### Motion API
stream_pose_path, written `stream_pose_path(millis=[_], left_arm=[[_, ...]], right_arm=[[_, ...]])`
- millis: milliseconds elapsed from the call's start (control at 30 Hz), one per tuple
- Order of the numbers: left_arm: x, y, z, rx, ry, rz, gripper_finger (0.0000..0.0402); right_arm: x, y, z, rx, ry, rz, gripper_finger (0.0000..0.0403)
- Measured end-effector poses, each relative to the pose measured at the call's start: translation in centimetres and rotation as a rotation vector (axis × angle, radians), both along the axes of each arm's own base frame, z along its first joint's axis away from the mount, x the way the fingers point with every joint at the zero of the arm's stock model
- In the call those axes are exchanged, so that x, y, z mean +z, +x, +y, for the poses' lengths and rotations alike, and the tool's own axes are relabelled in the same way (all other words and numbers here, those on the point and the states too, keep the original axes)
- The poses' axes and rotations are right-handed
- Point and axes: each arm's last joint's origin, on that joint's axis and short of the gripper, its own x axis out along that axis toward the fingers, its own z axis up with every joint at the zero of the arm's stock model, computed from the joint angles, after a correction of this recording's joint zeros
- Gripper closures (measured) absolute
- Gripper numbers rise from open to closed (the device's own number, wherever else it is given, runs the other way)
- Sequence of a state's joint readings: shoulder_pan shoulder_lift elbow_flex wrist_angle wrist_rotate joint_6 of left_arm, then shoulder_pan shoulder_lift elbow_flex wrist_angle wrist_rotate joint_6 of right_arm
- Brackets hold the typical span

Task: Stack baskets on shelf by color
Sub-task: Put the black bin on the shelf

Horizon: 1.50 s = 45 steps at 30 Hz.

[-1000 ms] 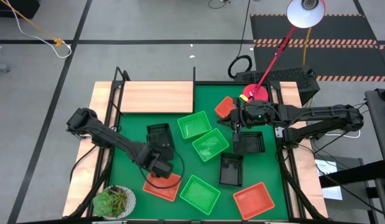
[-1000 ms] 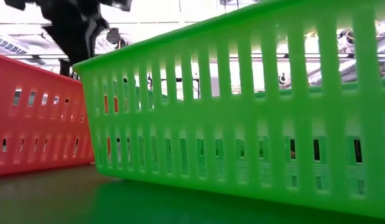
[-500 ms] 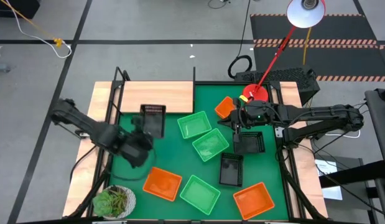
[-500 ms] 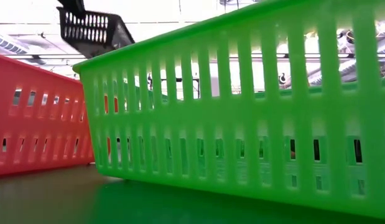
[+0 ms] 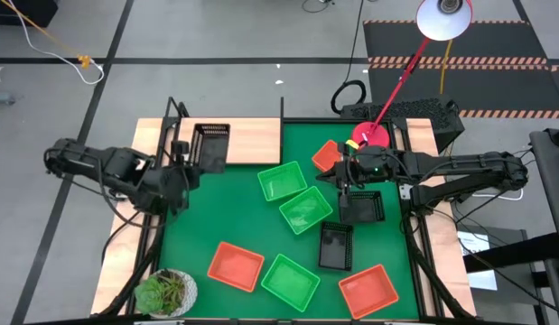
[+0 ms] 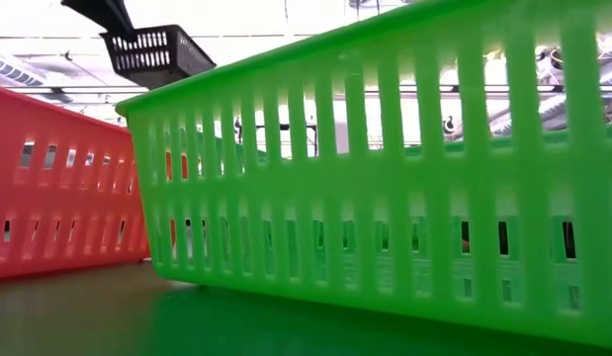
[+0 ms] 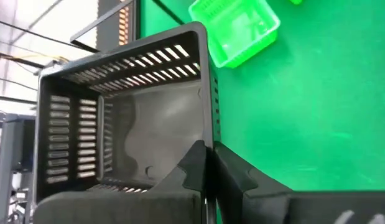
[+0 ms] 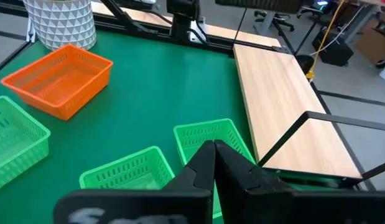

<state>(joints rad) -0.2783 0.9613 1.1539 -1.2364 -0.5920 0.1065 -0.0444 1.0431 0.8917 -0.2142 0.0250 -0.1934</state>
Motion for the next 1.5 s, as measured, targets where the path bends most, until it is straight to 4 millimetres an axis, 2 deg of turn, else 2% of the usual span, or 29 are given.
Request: stream_pose_path(millis=[100,333,467,733,867,1000,1100,1300,1500], left_arm=[[-1.3,-0.3,0.9,0.019,0.011,0.015,0.0394],[-4.6,-0.5,2.6,0.074,0.022,0.098,0.0381],[-5.9,-0.3,3.4,0.093,0.022,0.140,0.0394],[-8.2,0.0,5.3,0.136,0.034,0.187,0.0379],[-9.0,-0.2,6.4,0.198,0.036,0.201,0.0394],[-9.5,-0.6,7.2,0.247,0.033,0.223,0.0381],[-9.8,-0.6,7.8,0.241,0.045,0.239,0.0376],[-10.6,-0.8,9.3,0.221,0.015,0.234,0.0394],[-10.7,-1.5,10.5,0.282,0.012,0.250,0.0374]], right_arm=[[0.0,0.0,0.0,0.008,-0.017,0.001,0.0403],[0.1,0.0,0.0,0.025,-0.054,-0.005,0.0403],[0.1,0.1,0.0,0.044,-0.095,-0.009,0.0403],[0.1,0.1,0.0,0.057,-0.123,-0.007,0.0403],[0.1,0.1,0.0,0.065,-0.140,-0.006,0.0403],[0.1,0.1,0.0,0.070,-0.153,-0.004,0.0403],[0.1,0.1,0.0,0.072,-0.156,-0.004,0.0403],[0.1,0.1,0.0,0.078,-0.169,-0.003,0.0403],[0.1,0.1,0.0,0.078,-0.169,-0.003,0.0403]])
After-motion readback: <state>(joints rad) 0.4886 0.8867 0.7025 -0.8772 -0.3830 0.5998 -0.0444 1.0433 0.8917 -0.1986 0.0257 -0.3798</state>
